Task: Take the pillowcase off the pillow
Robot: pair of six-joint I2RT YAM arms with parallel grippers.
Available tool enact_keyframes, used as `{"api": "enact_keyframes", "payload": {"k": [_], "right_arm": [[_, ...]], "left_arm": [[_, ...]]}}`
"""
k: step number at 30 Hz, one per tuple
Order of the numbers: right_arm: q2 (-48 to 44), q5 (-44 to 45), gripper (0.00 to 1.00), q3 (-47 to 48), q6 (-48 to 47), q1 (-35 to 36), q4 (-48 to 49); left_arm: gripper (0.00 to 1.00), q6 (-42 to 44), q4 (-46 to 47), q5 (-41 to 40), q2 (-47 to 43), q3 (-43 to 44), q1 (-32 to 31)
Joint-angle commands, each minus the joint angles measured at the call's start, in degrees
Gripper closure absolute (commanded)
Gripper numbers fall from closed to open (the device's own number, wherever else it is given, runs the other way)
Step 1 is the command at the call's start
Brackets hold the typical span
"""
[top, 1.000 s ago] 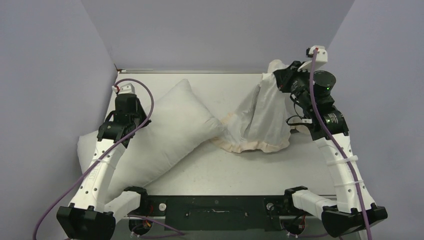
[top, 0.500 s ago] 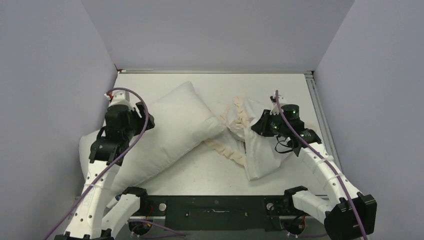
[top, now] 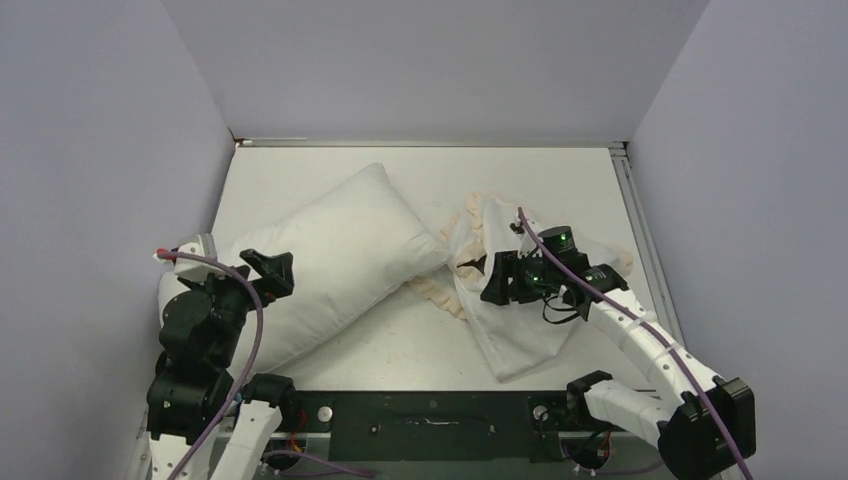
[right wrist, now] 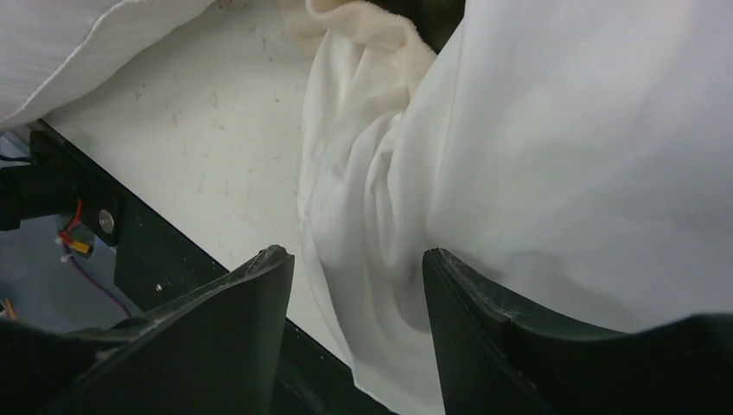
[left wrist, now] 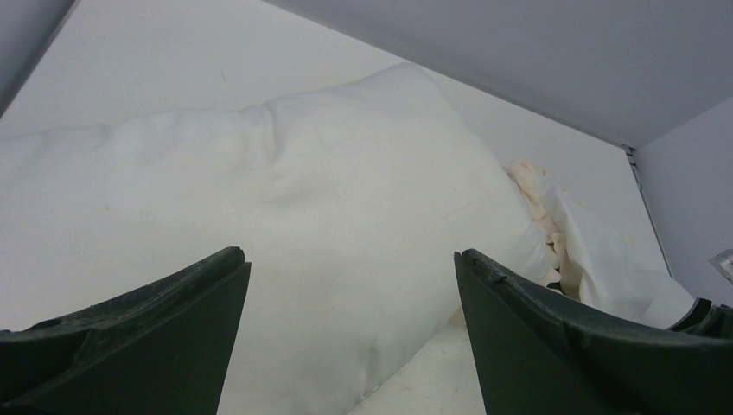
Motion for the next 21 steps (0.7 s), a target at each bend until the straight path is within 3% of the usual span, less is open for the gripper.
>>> {"api": "enact_keyframes", "payload": {"k": [1,8,9,12,21], "right_arm": [[-7.5,6.9,0.34,8.9,-4.9,0.3,-5.6],[-16.7,24.3,0.05,18.3,-7.5,0.3,-7.4],[-17.8,27.3,0.02,18.9,-7.9,0.3,-7.2],[-21.2,39.0,0.10,20.2,-8.8,0.3,-6.5],[-32.5,62.8,0.10,15.8,-8.6,0.3,-1.5]], "left_arm": [[0.06,0.2,-0.2,-4.7,-4.7,-0.1,0.3],[0.00,1.3,-0.3,-10.8,-10.1,0.7,0.2],[0.03,1.6,-0.4,-11.4,-10.7,1.0,0.2],[0.04,2.8,-0.4,-14.1,-12.6,1.4,0.2],[0.04,4.3,2.7,-22.2,-18.7,-5.2,-0.3]]}}
